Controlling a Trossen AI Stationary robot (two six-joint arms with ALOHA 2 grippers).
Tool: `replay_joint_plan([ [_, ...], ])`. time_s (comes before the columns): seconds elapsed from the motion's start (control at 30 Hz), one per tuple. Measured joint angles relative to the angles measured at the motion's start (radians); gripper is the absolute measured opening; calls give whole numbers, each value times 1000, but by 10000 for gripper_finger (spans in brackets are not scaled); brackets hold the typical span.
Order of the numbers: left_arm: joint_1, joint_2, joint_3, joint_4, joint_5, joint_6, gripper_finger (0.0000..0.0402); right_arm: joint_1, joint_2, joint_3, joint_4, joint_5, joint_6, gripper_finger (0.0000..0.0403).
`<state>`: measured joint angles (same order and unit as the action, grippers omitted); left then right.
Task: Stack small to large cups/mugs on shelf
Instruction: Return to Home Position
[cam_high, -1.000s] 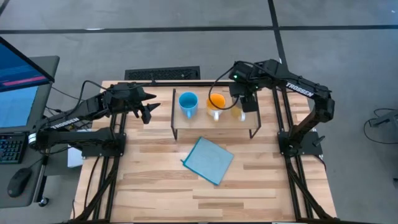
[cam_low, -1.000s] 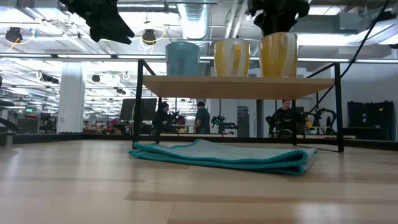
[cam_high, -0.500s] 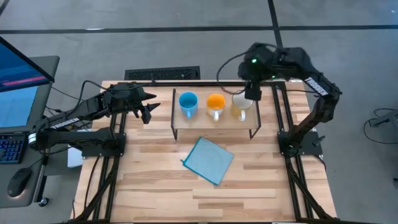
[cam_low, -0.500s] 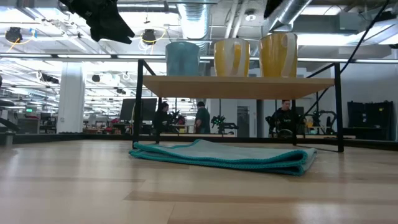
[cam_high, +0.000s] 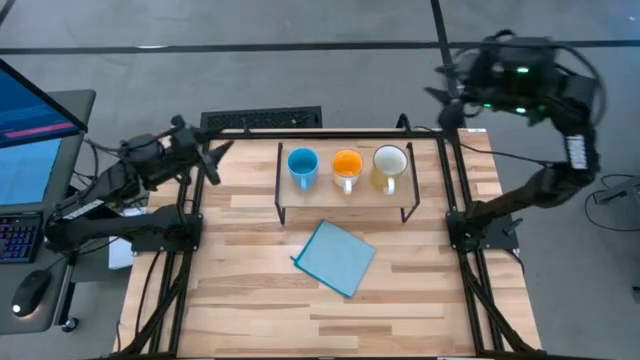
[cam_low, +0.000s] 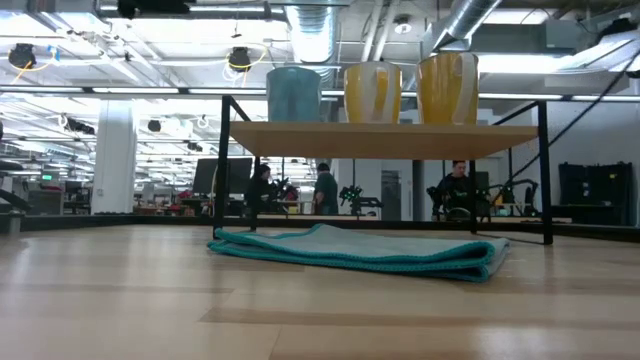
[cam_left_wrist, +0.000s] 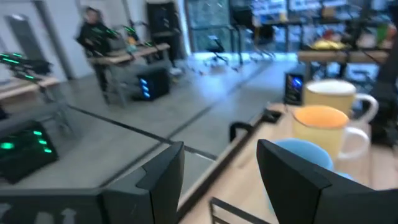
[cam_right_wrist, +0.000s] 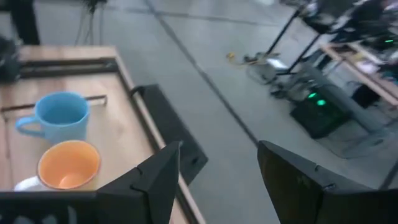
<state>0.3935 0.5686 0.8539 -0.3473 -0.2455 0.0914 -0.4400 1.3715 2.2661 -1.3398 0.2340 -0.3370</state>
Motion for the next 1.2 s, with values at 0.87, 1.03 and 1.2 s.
replay_joint_plan([
  [0.87,1,23,-9,104,-279,138,195,-367,-827,-1332,944,-54,155,240],
  [1.03,2,-20,-102,165,-381,140,195,-383,-967,-1520,1086,-54,175,240],
  [1.2,1,-137,-225,272,-431,133,195,-382,-1070,-1628,1149,-54,192,240],
])
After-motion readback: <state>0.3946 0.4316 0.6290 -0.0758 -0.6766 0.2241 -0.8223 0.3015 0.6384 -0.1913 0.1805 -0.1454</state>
